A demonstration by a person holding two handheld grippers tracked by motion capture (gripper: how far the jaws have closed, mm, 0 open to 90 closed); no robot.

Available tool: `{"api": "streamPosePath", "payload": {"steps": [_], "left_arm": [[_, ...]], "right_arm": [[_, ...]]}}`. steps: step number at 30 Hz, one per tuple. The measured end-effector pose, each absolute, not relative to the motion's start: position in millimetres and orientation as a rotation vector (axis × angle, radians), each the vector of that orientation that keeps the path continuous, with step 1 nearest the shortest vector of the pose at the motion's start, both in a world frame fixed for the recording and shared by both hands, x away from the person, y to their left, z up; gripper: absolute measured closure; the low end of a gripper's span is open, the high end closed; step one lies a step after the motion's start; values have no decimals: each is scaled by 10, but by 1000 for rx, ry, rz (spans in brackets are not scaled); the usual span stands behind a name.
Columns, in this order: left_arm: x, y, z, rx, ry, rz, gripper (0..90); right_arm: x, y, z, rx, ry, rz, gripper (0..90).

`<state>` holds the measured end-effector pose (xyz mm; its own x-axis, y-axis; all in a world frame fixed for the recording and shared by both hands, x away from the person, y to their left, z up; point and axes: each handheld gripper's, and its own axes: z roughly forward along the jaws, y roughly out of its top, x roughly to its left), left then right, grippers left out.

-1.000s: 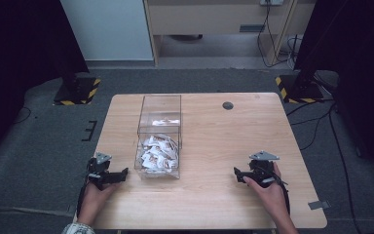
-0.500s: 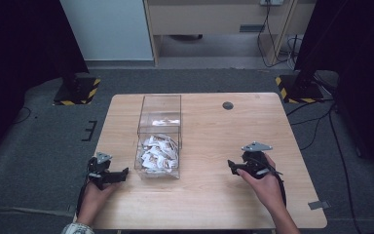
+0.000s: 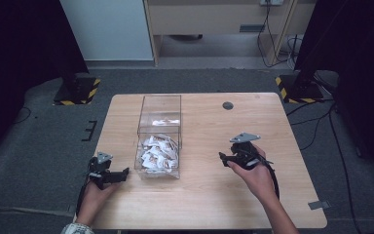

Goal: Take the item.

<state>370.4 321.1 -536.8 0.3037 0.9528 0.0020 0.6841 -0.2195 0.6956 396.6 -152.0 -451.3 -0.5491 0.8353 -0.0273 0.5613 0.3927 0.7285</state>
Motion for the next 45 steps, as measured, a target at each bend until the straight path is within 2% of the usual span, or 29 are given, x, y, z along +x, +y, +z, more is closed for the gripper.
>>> {"api": "streamPosePath", "payload": {"steps": [14,33,45], "left_arm": [[3707,3207,-5368,1986,1445,586,0],[3712,3205,-5369,1987,1442,586,0],[3712,3205,-5369,1987,1442,586,0]], "right_arm": [[4050,-994,-4162,1090,2327,1041,481],[4211,-534,-3877,987,2363,1079,547],[4202,-265,-3840,919,2394,1096,614]]}}
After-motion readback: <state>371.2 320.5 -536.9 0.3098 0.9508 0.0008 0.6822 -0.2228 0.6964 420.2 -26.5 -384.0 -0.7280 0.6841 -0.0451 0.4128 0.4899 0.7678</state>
